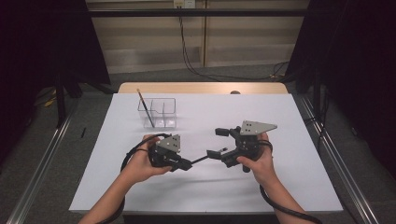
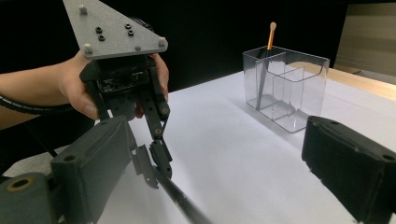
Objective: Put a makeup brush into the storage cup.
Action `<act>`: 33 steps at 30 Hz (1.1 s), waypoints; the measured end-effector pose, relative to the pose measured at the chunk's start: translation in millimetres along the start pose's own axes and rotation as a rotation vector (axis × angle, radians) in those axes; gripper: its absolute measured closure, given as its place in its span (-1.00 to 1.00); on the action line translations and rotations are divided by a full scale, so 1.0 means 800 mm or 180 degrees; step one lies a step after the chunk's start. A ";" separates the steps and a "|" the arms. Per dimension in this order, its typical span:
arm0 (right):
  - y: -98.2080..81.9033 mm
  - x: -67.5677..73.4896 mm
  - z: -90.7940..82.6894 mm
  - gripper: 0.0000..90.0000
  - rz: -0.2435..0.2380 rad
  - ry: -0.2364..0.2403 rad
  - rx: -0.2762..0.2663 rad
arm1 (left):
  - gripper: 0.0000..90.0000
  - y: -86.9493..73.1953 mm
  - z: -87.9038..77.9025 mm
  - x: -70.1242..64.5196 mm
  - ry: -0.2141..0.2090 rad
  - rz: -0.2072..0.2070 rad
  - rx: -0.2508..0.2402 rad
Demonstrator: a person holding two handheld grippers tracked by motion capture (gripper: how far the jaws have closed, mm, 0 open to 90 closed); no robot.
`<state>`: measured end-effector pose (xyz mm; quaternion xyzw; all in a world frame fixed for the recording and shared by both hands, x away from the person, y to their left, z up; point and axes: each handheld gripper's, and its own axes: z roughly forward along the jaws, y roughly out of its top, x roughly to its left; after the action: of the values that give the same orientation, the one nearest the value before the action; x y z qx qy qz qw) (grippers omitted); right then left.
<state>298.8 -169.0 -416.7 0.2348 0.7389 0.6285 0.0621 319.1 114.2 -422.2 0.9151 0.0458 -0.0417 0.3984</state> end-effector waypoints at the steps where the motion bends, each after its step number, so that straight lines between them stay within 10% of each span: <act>1: 0.000 0.000 0.000 -0.84 -0.0006 -0.0007 0.0004 | 0.87 -0.001 0.000 0.000 -0.0016 -0.0020 -0.0031; 33: -0.002 0.001 0.005 -0.78 0.0045 -0.0002 -0.0122 | 0.87 -0.006 0.010 0.003 0.0000 -0.0368 -0.1092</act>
<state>299.7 -165.1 -418.7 0.2389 0.7251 0.6429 0.0623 320.9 111.7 -431.0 0.8295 0.1049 -0.0561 0.5456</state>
